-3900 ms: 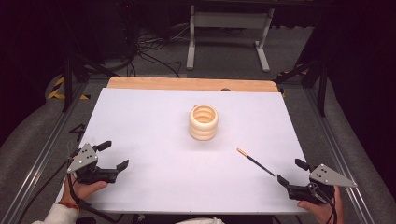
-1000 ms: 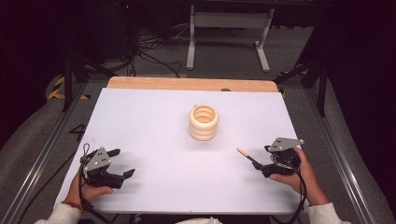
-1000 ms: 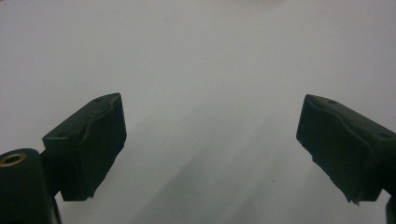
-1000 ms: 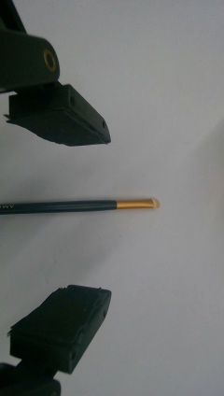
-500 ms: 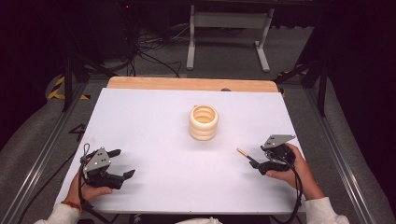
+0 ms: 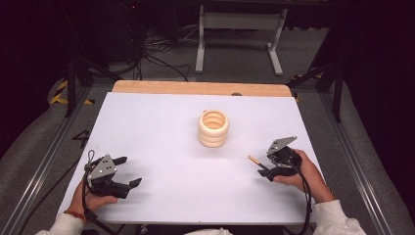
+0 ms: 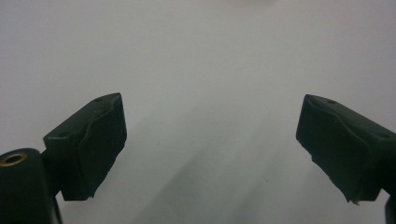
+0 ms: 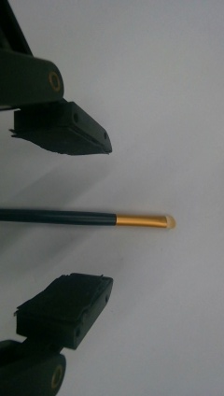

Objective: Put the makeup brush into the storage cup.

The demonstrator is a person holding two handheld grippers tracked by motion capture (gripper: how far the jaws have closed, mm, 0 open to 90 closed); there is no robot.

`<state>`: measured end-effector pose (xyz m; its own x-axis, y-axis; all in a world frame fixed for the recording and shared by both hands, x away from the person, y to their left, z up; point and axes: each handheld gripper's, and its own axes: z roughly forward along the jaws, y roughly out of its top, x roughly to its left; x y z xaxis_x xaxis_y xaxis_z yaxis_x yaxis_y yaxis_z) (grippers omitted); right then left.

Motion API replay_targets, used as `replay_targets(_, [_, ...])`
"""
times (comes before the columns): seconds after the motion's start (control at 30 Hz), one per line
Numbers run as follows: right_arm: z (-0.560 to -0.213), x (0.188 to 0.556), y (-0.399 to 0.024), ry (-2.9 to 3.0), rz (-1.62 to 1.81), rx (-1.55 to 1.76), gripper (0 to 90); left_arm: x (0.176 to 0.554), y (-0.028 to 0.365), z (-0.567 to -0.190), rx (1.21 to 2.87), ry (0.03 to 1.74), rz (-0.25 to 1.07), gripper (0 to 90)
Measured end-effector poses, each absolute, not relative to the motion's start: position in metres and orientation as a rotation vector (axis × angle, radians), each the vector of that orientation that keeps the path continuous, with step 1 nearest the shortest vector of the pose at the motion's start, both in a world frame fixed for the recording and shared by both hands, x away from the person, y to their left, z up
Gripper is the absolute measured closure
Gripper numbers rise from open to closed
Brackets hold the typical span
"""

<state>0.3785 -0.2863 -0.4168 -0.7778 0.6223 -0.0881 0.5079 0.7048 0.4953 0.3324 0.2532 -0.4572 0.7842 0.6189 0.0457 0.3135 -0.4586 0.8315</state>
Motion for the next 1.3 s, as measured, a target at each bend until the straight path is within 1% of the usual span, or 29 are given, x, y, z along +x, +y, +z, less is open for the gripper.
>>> replay_targets(0.37, [-0.417,0.402,-0.266,2.779,0.507,0.903,33.1,0.332,0.254,-0.456,2.075,0.681,0.43,9.1])
replay_targets(0.63, [-0.416,0.412,-0.257,2.837,0.39,0.916,38.1,0.332,0.254,-0.457,2.076,0.682,0.429,9.2])
replay_targets(0.7, [-0.416,0.412,-0.256,2.837,0.374,0.918,38.2,0.332,0.254,-0.457,2.079,0.683,0.428,9.2])
replay_targets(0.8, [-0.418,0.414,-0.256,2.847,0.365,0.926,41.7,0.332,0.254,-0.457,2.079,0.683,0.427,9.3])
replay_targets(0.87, [-0.419,0.416,-0.257,2.85,0.349,0.937,45.7,0.332,0.253,-0.457,2.083,0.683,0.429,9.3])
replay_targets(0.97, [-0.421,0.417,-0.256,2.858,0.332,0.938,47.8,0.333,0.253,-0.457,2.081,0.686,0.429,9.3])
replay_targets(1.1, [-0.418,0.421,-0.255,2.868,0.32,0.942,55.3,0.332,0.254,-0.457,2.081,0.686,0.432,9.3])
replay_targets(1.3, [-0.419,0.425,-0.251,2.881,0.284,0.941,62.0,0.333,0.253,-0.459,2.099,0.68,0.429,9.4])
